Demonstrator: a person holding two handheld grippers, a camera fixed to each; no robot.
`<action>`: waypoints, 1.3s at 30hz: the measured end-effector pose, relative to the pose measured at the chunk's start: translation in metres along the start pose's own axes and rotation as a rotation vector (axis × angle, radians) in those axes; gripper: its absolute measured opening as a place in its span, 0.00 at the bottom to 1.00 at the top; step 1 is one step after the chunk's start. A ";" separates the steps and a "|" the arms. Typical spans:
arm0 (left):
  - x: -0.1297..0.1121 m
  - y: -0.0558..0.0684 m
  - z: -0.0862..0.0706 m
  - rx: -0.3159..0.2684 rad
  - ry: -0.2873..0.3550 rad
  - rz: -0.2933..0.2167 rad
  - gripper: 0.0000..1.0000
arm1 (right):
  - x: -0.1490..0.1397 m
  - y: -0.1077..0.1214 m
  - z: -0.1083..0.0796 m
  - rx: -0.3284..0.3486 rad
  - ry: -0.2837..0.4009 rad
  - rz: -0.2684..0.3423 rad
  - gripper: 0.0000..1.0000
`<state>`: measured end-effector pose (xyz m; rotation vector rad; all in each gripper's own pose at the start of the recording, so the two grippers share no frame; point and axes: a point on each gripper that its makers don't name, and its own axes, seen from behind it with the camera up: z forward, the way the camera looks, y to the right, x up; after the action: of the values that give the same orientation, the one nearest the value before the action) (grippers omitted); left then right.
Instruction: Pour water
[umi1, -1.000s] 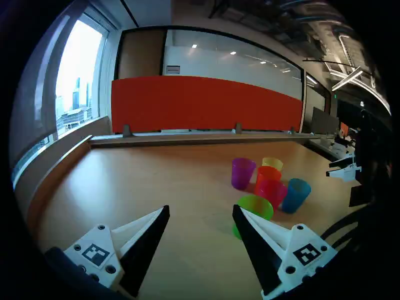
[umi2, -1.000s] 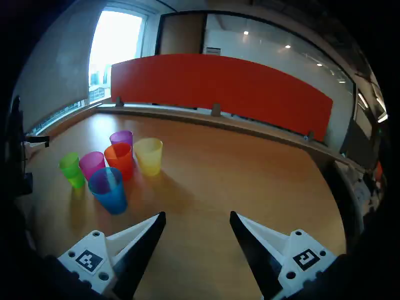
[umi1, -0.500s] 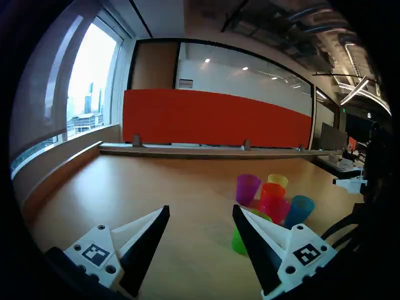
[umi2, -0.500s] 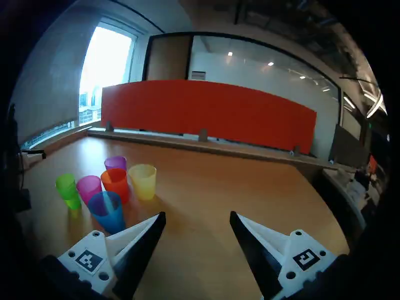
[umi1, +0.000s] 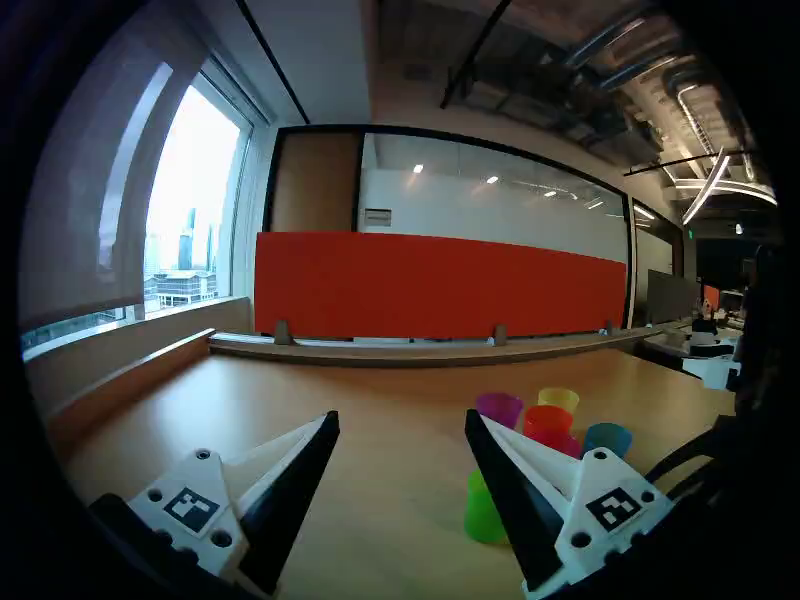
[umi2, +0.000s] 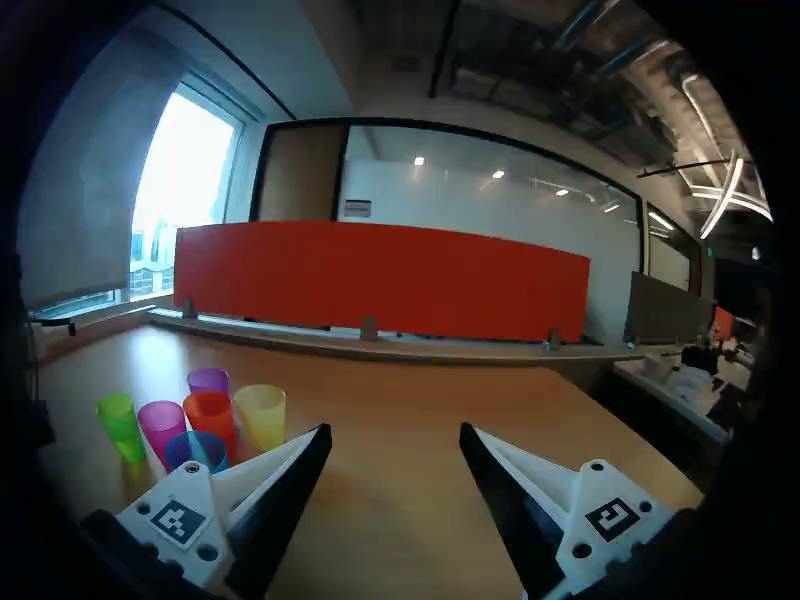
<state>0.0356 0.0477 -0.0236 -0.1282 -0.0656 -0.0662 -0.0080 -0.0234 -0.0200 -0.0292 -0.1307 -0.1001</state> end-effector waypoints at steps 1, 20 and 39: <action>0.002 0.000 0.000 0.002 0.010 0.004 0.93 | 0.001 0.000 0.000 -0.003 0.008 0.004 0.99; 0.011 -0.011 0.003 0.091 0.110 0.081 0.93 | 0.030 0.015 -0.002 -0.087 0.122 0.020 1.00; -0.013 -0.029 0.006 0.102 0.124 0.089 0.93 | 0.038 0.027 0.002 -0.132 0.150 0.063 1.00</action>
<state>0.0198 0.0202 -0.0152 -0.0245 0.0607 0.0184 0.0321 -0.0002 -0.0134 -0.1566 0.0274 -0.0472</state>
